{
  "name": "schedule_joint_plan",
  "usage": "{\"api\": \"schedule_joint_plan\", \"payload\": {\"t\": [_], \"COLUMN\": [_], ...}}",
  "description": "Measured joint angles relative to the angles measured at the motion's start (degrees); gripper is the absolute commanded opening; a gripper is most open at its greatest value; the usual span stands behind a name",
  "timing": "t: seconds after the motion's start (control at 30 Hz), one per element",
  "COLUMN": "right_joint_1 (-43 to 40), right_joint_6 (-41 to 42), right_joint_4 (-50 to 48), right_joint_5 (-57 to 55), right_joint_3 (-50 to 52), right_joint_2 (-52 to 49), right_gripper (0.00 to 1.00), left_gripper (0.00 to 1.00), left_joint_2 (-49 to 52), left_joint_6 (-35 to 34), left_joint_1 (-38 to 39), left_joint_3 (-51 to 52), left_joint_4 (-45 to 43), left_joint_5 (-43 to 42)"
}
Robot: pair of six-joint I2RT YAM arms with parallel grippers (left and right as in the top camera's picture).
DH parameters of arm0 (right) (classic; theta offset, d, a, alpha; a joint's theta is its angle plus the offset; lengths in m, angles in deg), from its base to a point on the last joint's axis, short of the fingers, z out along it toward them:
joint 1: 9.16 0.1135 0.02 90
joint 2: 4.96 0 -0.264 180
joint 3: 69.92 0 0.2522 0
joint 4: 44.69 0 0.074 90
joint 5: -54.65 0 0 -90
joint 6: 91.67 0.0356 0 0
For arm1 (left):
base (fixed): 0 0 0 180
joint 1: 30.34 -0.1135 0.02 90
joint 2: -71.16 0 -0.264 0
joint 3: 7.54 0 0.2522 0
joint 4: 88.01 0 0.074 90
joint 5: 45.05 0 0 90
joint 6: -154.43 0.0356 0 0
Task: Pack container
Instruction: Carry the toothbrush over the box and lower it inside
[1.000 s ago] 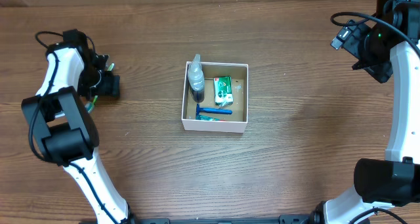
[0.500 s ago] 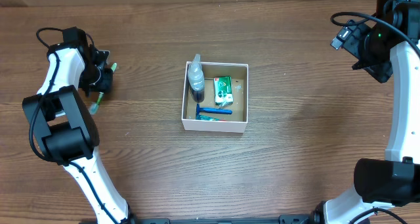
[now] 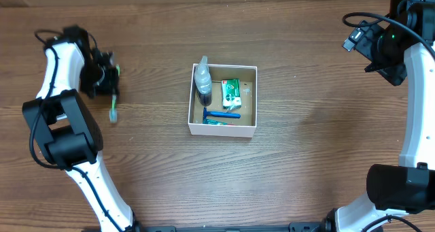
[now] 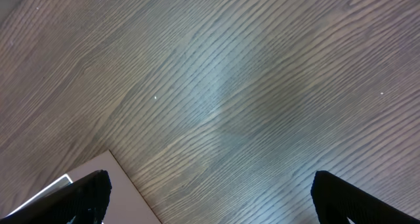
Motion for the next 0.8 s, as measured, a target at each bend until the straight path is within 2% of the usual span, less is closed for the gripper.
{"api": "schedule_joint_plan", "payload": {"t": [0.1, 0.23, 0.33, 0.47, 0.6, 0.8], "right_joint_1": [0.0, 0.0, 0.0, 0.0, 0.0, 0.0], "right_joint_6": [0.0, 0.0, 0.0, 0.0, 0.0, 0.0], "right_joint_4": [0.0, 0.0, 0.0, 0.0, 0.0, 0.0], "right_joint_5": [0.0, 0.0, 0.0, 0.0, 0.0, 0.0], "right_joint_3": [0.0, 0.0, 0.0, 0.0, 0.0, 0.0], "right_joint_2": [0.0, 0.0, 0.0, 0.0, 0.0, 0.0], "right_gripper": [1.0, 1.0, 1.0, 1.0, 1.0, 1.0], "left_gripper": [0.04, 0.04, 0.04, 0.04, 0.04, 0.04], "left_joint_2": [-2.7, -11.1, -19.6, -27.1, -27.4, -23.6], "left_joint_6": [-0.8, -0.3, 3.3, 12.7, 22.2, 30.0], "left_joint_1": [1.0, 4.8, 11.6, 24.8, 37.9, 46.7], "left_joint_3": [-6.9, -12.5, -14.8, -16.2, -15.9, -12.0], "left_joint_4": [2.3, 3.8, 4.1, 6.7, 9.3, 10.0], "left_joint_5": [-5.7, -11.5, -15.0, -17.6, -15.3, -6.9]}}
